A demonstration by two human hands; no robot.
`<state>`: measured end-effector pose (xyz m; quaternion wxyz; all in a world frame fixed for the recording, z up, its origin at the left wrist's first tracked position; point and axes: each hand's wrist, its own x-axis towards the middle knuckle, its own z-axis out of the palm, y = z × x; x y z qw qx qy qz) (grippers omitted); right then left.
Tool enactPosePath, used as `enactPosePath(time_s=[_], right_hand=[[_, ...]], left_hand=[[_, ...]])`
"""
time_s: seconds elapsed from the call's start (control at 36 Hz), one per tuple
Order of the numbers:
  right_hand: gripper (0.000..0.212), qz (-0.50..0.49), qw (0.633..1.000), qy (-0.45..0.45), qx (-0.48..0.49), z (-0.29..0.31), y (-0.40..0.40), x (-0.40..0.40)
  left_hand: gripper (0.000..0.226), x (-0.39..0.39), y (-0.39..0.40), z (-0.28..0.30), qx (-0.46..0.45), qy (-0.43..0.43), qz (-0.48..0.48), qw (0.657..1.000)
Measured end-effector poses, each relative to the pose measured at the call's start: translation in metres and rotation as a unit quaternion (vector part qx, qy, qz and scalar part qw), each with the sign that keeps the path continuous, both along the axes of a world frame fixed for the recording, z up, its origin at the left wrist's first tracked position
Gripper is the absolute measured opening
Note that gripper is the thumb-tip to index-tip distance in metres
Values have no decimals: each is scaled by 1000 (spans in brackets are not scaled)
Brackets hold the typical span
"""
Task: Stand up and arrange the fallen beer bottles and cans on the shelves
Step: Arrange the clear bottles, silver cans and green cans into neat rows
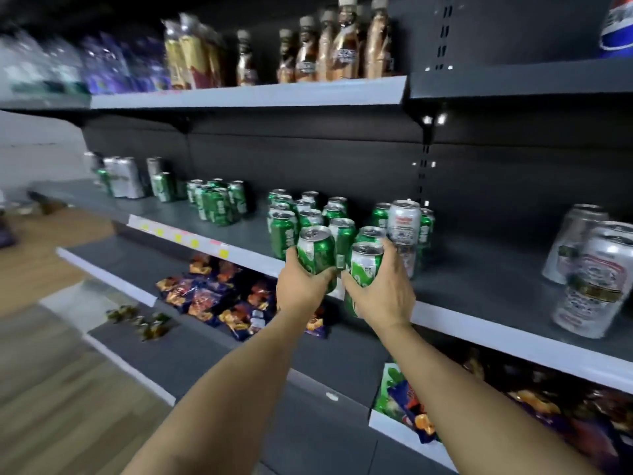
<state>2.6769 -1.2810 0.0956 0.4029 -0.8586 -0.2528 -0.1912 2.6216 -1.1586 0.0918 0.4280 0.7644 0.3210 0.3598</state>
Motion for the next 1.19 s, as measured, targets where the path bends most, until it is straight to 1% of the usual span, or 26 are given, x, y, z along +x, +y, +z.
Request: enactPosePath(time_s=[0.06, 0.14, 0.22, 0.28, 0.42, 0.53, 0.64, 0.72, 0.92, 1.03, 1.19], right_hand=[[88, 13, 1000, -1, 0, 0, 31, -11], [87, 29, 1000, 4, 9, 2, 83, -28], [86, 36, 999, 13, 26, 4, 136, -44], [86, 42, 998, 18, 35, 5, 169, -53], [86, 37, 998, 26, 47, 10, 236, -63], [89, 20, 999, 26, 41, 9, 275, -55], [88, 16, 999, 36, 10, 13, 314, -40], [85, 18, 999, 41, -6, 14, 343, -22], [84, -7, 997, 77, -22, 10, 405, 23], [86, -18, 995, 92, -34, 7, 433, 45], [83, -44, 991, 114, -58, -2, 461, 66]], left_hand=[[51, -18, 33, -1, 0, -7, 23, 1000], [57, -44, 83, -2, -10, -13, 50, 999], [57, -63, 135, -3, -11, -16, 74, 997], [57, -72, 168, -5, -14, -20, 82, 996], [67, -79, 239, -7, -13, -12, 85, 996], [66, -66, 285, -7, -18, -21, 71, 997], [64, -45, 326, -5, -16, -33, 56, 998], [67, -26, 352, -2, -12, -28, 48, 998], [65, 13, 403, 0, -4, -3, 34, 999], [71, 34, 431, 0, -5, 2, 19, 1000], [80, 55, 464, -9, -24, 11, -4, 1000]])
